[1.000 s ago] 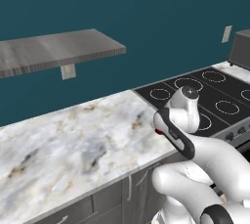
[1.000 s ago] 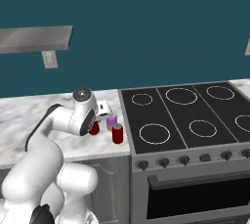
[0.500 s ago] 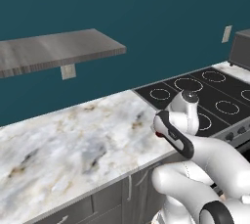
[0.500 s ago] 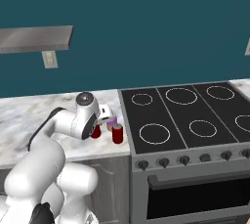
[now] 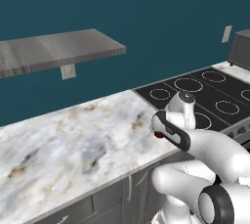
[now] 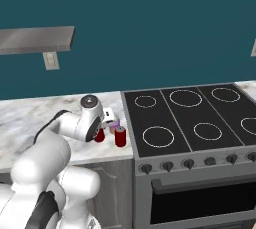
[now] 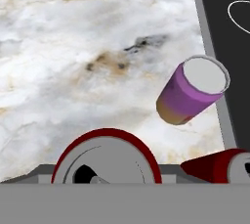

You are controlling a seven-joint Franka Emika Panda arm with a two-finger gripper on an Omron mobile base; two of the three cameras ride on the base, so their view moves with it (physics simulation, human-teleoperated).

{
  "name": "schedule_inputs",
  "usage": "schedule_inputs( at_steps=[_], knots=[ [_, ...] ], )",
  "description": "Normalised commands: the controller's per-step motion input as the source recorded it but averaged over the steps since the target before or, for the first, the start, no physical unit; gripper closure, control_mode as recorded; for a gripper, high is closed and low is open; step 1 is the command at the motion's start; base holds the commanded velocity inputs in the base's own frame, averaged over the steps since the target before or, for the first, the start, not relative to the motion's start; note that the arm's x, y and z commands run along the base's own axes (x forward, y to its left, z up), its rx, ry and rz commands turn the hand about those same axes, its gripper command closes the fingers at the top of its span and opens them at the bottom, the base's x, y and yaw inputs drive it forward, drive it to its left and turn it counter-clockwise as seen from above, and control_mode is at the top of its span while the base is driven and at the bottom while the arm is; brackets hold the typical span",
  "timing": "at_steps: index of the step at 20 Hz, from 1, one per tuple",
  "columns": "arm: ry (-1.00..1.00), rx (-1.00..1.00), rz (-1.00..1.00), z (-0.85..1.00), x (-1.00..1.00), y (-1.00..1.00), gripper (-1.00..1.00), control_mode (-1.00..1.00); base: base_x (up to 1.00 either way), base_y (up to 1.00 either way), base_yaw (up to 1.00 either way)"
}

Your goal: Four empty soda cans are scattered around the kitchen. Gather all the cans and cluster them next to the stove for recycling.

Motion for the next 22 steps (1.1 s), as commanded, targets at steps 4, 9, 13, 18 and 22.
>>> schedule_inputs(
  at_steps=[4,9,13,18,22],
  knots=[
    [0.00,0.00,0.01,-0.08,0.10,-0.24,1.00,-1.00,0.00,0.00,0.00],
    [0.00,0.00,0.01,-0.07,0.07,-0.16,1.00,-1.00,0.00,0.00,0.00],
    [0.00,0.00,0.00,0.00,0.00,0.00,-1.00,-1.00,0.00,0.00,0.00],
    [0.00,0.00,0.00,0.03,0.00,0.00,-1.00,-1.00,0.00,0.00,0.00],
    [0.04,0.00,0.00,0.23,0.00,0.00,-1.00,-1.00,0.00,0.00,0.00]
  ],
)
